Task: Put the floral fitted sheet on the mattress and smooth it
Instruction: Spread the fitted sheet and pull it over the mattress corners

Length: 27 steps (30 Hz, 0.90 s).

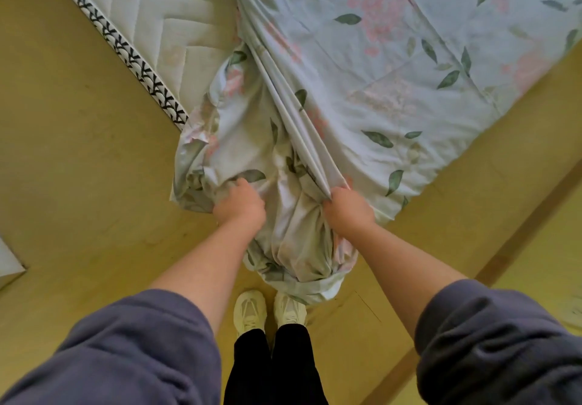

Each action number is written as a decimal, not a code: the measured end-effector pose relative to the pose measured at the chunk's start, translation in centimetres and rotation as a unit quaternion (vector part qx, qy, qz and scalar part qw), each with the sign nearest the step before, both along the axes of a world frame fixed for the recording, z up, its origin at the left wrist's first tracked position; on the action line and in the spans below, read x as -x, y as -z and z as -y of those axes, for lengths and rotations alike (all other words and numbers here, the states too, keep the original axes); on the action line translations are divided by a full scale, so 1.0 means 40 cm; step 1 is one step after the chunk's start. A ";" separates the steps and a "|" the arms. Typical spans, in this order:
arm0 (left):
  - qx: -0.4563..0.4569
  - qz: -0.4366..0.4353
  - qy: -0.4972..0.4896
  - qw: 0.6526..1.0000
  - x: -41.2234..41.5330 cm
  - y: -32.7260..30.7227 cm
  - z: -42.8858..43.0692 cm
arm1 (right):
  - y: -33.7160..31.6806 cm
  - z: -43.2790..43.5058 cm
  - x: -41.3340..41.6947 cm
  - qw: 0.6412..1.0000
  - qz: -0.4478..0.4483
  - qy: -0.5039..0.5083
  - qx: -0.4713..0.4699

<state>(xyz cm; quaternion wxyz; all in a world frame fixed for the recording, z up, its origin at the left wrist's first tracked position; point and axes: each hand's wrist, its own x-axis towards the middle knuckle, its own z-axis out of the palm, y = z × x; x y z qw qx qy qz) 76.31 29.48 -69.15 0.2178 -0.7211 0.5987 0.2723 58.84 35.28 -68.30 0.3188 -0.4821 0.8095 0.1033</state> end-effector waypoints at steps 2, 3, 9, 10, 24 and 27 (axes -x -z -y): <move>0.012 0.007 0.058 0.998 0.007 0.010 -0.007 | 0.010 -0.012 0.009 0.998 0.059 0.023 0.028; 0.015 0.007 0.076 0.997 0.004 0.008 -0.011 | 0.012 -0.020 0.013 0.996 0.074 0.033 0.040; -0.017 0.111 0.008 0.994 -0.238 0.018 -0.030 | -0.007 -0.043 0.036 0.996 0.032 0.055 0.056; -0.006 0.132 0.000 0.991 -0.290 0.014 -0.028 | -0.010 -0.042 0.038 0.996 0.040 0.054 0.055; 0.013 0.013 0.082 0.996 0.034 0.034 -0.097 | 0.010 -0.058 0.037 0.984 0.167 0.052 0.025; -0.033 0.095 0.120 0.988 -0.042 0.030 -0.099 | -0.003 -0.062 0.054 0.987 0.156 0.027 0.006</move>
